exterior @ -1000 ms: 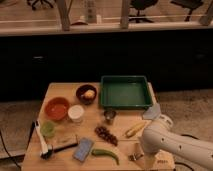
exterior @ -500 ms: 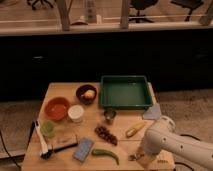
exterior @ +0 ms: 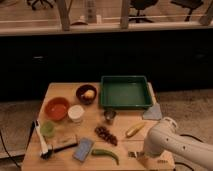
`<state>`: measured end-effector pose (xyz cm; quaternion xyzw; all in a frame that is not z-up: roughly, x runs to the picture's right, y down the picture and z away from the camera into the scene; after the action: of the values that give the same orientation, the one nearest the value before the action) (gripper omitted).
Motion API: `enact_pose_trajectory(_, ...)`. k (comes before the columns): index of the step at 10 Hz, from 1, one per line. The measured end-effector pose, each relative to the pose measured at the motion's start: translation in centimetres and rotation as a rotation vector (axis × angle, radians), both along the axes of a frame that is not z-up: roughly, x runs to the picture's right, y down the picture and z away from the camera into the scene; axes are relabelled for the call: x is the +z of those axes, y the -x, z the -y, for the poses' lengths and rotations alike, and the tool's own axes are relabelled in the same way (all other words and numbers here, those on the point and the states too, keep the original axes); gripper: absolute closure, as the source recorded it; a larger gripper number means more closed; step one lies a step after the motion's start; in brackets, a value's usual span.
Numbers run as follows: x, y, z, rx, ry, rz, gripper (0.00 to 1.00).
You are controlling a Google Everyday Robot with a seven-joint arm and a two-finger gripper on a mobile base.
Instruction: Place fork in metal cup
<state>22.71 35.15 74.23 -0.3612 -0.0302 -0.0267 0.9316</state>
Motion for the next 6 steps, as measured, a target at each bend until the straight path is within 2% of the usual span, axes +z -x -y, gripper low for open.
enact_pose_trajectory(2, 0.08, 0.01, 0.01, -0.001, 0.002, 0.0, 1.0)
enact_pose_trajectory(3, 0.69, 0.49, 0.06, -0.01, 0.017, -0.002, 1.0)
enact_pose_trajectory(6, 0.27, 0.57, -0.01, -0.011, 0.021, 0.002, 1.0)
